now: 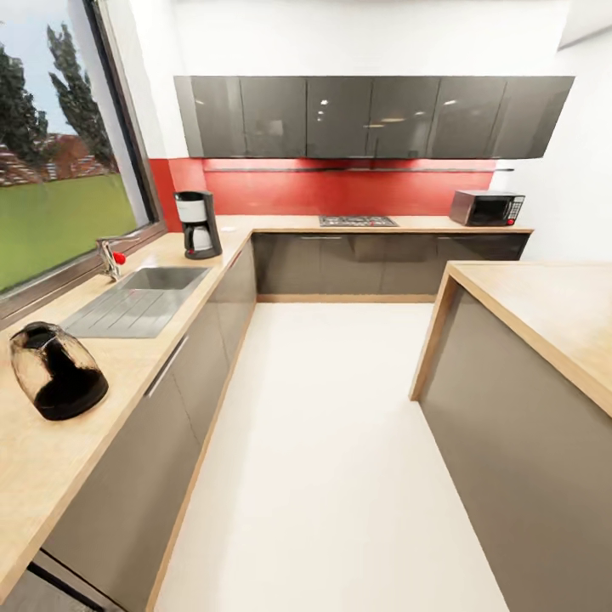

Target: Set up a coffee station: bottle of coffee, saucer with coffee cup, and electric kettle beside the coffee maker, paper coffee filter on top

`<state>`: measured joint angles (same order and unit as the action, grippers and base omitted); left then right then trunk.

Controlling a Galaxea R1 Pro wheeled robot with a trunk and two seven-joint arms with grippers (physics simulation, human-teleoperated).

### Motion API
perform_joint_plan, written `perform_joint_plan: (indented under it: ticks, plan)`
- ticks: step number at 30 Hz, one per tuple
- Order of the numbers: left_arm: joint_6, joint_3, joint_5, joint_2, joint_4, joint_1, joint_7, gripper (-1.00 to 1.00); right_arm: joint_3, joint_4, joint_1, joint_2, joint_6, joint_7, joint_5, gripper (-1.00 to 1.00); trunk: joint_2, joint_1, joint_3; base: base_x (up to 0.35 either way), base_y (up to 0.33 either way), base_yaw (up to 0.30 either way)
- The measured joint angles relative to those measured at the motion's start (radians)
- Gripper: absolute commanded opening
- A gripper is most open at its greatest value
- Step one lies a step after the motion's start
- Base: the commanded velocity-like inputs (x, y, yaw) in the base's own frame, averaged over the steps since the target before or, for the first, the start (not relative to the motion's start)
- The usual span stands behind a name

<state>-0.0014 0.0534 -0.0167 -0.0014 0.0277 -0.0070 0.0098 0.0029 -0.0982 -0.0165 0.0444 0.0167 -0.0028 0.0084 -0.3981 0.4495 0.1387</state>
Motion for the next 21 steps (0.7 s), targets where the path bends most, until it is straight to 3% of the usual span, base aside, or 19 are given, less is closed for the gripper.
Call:
perform_joint_plan:
  ticks: [21]
  plan:
    - [0.000,0.001,-0.001,0.000,0.022,-0.001,0.001,1.00,0.000,0.000,0.000,0.000,0.000,0.000,0.000,1.00,0.000,0.000,0.013,0.000,0.000,0.267]
